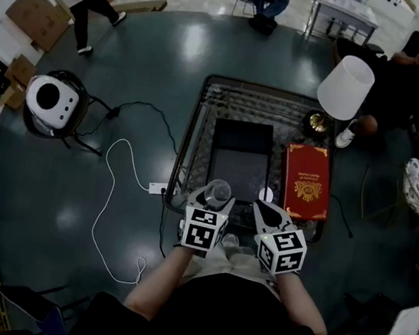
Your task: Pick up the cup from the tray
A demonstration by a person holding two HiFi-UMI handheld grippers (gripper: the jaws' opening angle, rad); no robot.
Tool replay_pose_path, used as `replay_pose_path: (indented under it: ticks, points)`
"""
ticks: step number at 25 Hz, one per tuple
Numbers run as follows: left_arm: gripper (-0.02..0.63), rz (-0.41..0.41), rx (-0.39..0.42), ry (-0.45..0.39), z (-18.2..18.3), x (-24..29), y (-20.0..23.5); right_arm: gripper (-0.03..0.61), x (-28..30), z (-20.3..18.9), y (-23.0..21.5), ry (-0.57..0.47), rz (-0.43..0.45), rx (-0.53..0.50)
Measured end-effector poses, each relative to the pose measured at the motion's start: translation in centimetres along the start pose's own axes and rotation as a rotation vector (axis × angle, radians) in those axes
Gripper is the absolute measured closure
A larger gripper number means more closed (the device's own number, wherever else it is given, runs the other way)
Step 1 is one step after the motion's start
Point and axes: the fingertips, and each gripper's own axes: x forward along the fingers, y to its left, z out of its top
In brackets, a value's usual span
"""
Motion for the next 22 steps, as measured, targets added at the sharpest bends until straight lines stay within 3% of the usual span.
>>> replay_pose_path:
  ticks: [22]
  points:
    - [0.337,-0.004,-0.012,-0.014,0.3,-0.6,-0.3,0.569,0.0,0.1,1.2,0.01,0.031,-0.037]
